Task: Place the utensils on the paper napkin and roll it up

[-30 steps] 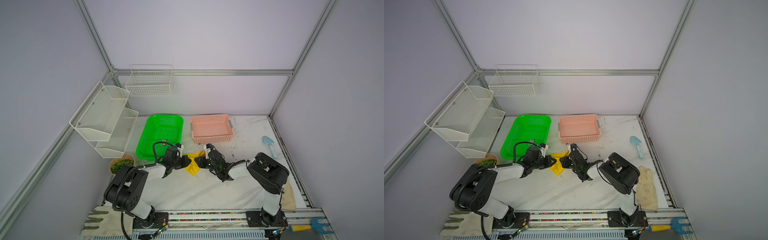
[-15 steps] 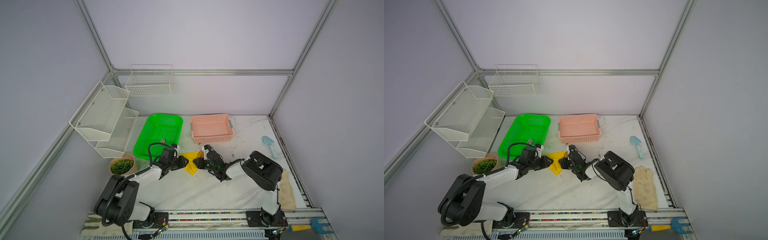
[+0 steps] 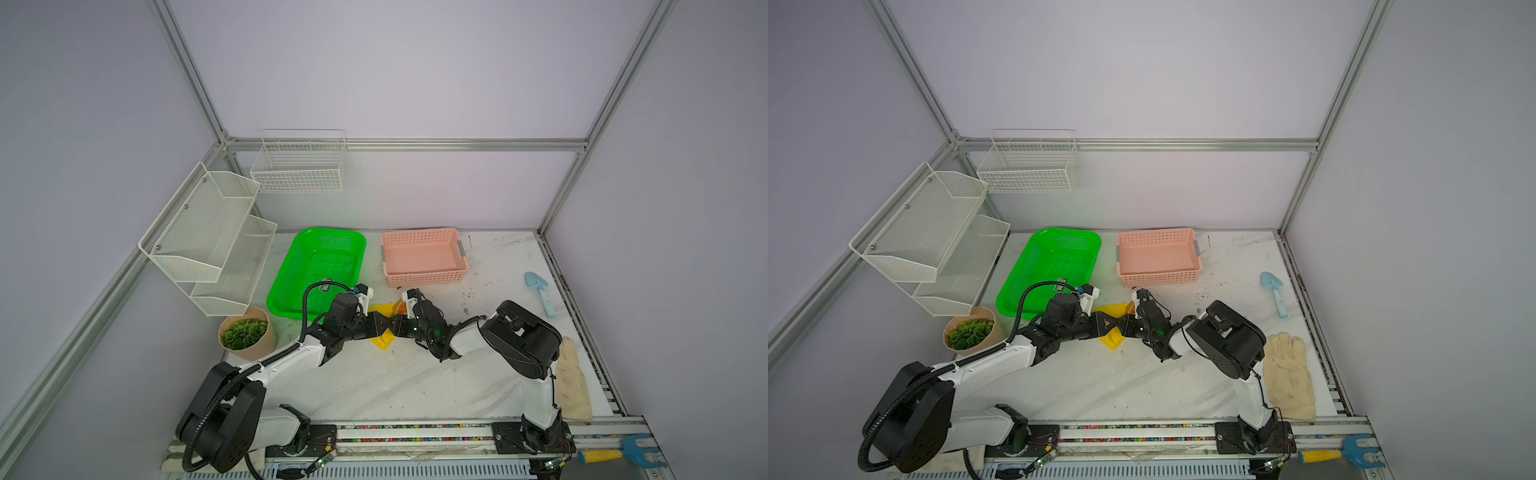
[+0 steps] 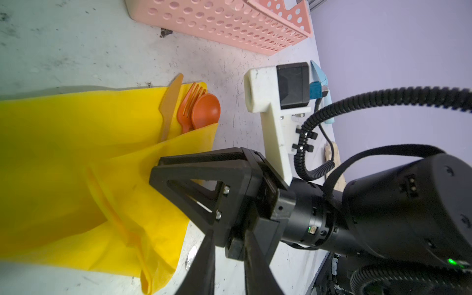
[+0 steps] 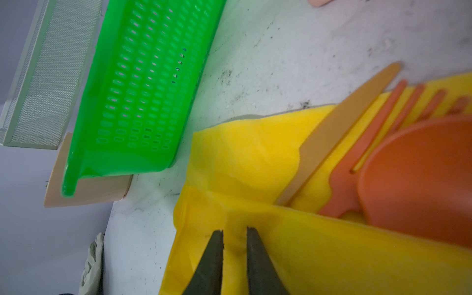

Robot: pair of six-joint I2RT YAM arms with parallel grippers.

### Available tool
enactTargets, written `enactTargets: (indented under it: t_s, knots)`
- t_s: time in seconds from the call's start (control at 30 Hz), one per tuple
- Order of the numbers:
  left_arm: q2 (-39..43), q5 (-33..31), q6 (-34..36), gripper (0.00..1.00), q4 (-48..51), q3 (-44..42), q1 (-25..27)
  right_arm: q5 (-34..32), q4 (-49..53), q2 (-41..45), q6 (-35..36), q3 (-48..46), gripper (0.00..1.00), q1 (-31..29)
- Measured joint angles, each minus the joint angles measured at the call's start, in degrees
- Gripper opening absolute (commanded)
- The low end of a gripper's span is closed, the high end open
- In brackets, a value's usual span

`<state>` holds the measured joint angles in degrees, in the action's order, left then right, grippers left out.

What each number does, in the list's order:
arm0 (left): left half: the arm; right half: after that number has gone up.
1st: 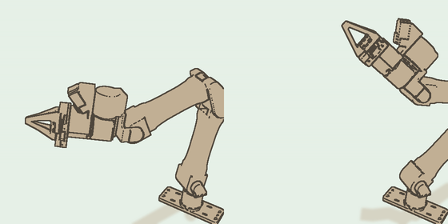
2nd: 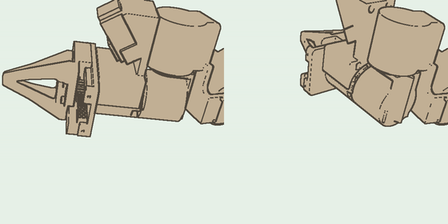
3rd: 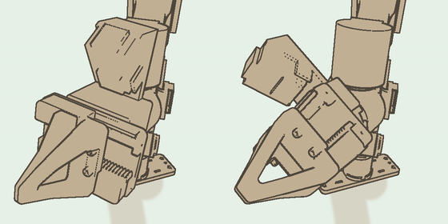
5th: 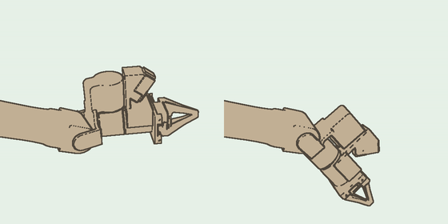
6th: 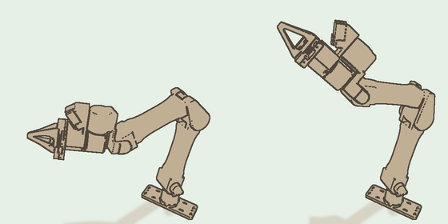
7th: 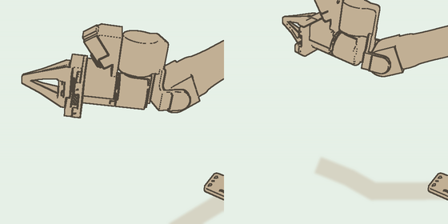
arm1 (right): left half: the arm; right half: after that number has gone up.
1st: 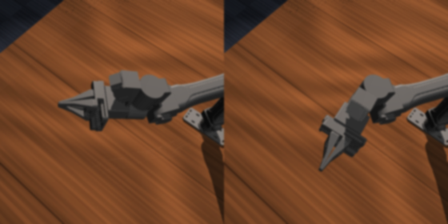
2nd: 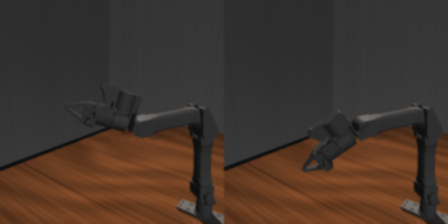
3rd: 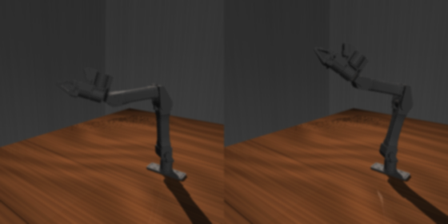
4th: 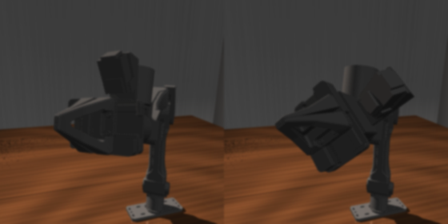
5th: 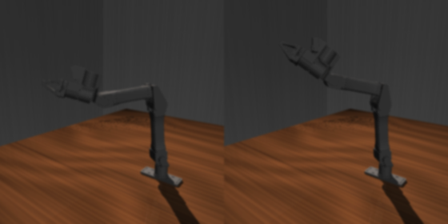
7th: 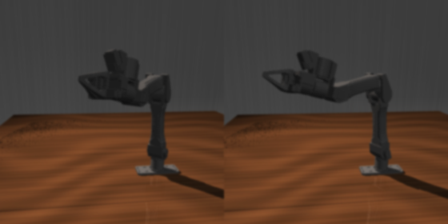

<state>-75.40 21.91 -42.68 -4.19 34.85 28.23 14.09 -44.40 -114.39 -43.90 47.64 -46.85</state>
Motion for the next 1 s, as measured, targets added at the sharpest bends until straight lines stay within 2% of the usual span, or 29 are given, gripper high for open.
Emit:
enactTargets:
  t_s: [0.37,0.7,1.0]
  knots:
    - [-5.51,0.20,-0.48,0.06,-4.00,-2.75,0.09,0.70,0.00,0.00,-0.81,0.00,0.21,0.35]
    - [-10.16,-1.18,-1.22,0.04,-5.62,-5.66,0.02,1.51,0.00,-0.04,-0.85,0.02,0.21,0.48]
    - [-10.95,-1.31,-1.11,0.04,-6.64,-6.16,-2.32,1.86,0.00,-0.04,-0.85,0.02,0.21,0.48]
